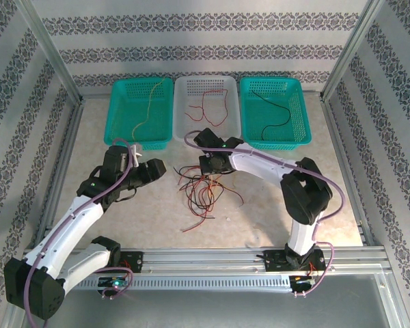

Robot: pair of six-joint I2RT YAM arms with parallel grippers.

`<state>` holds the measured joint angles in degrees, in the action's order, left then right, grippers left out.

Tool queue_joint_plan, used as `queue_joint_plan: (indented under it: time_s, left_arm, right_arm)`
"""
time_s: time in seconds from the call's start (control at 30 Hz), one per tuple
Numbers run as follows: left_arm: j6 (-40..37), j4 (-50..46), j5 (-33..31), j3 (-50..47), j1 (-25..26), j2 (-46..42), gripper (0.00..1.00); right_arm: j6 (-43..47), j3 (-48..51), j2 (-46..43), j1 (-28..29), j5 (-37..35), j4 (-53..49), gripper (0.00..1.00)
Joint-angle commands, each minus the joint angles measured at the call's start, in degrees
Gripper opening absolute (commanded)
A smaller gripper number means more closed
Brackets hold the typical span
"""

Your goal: Untangle the cables

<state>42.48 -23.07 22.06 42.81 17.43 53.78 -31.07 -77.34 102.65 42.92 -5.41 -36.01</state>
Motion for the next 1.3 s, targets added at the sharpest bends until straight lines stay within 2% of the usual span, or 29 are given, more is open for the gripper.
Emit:
queue_joint_plan:
  time_s: [0.0, 0.23, 0.37, 0.47, 0.57, 0.67, 0.77, 0.8, 1.07, 1.17, 1.27]
  left_arm:
    - [-0.29, 6.13, 4.05, 2.68, -0.98, 0.57, 0.67]
    - [3.7, 23.14, 14.53, 4.61, 0.71, 4.75, 0.64]
    - [4.06, 28.27, 17.59, 6.98, 2.61, 5.85, 0.64]
    - [2.67, 32.54, 20.57, 8.09, 6.0, 5.91, 0.64]
    - [-4.24, 30.99, 18.74, 8.61, 11.92, 5.15, 0.62]
    - [-9.58, 31.19, 12.05, 5.86, 17.71, 3.6, 0.62]
    - [-9.61, 30.28, 2.0, 2.0, 19.13, 2.84, 0.66]
    - [-9.17, 30.9, 0.8, 1.05, 19.13, 2.88, 0.67]
    - [-5.15, 44.31, 5.58, -1.87, 21.32, 7.93, 0.72]
    - [-5.89, 43.92, 5.79, -0.71, 22.09, 10.93, 0.7]
    - [-6.27, 42.96, 5.1, 0.31, 23.1, 13.16, 0.64]
  right_arm:
    - [1.95, 0.48, -9.07, 2.51, -1.97, -1.47, 0.0]
    - [1.31, -0.84, -20.27, 6.13, -3.45, -2.11, 0.0]
    - [0.21, -1.14, -24.69, 6.17, -2.22, -0.97, 0.0]
    - [-0.63, -2.05, -26.53, 5.89, -1.16, -0.47, 0.0]
    - [-2.53, -3.4, -26.81, 5.14, 0.24, -0.47, 0.0]
    - [-5.51, -3.94, -26.69, 3.79, 2.03, -0.33, 0.0]
    - [-9.39, -4.09, -26.32, 2.26, 3.15, -1.41, 0.0]
    - [-10.92, -3.6, -26.48, 1.77, 3.67, -1.39, 0.0]
    - [-15.4, -0.63, -27.29, 1.66, 5.62, 1.26, 0.0]
    - [-15.65, -0.54, -27.24, 1.91, 5.84, 1.55, 0.0]
    - [-15.75, -0.36, -27.27, 2.02, 5.94, 1.64, 0.0]
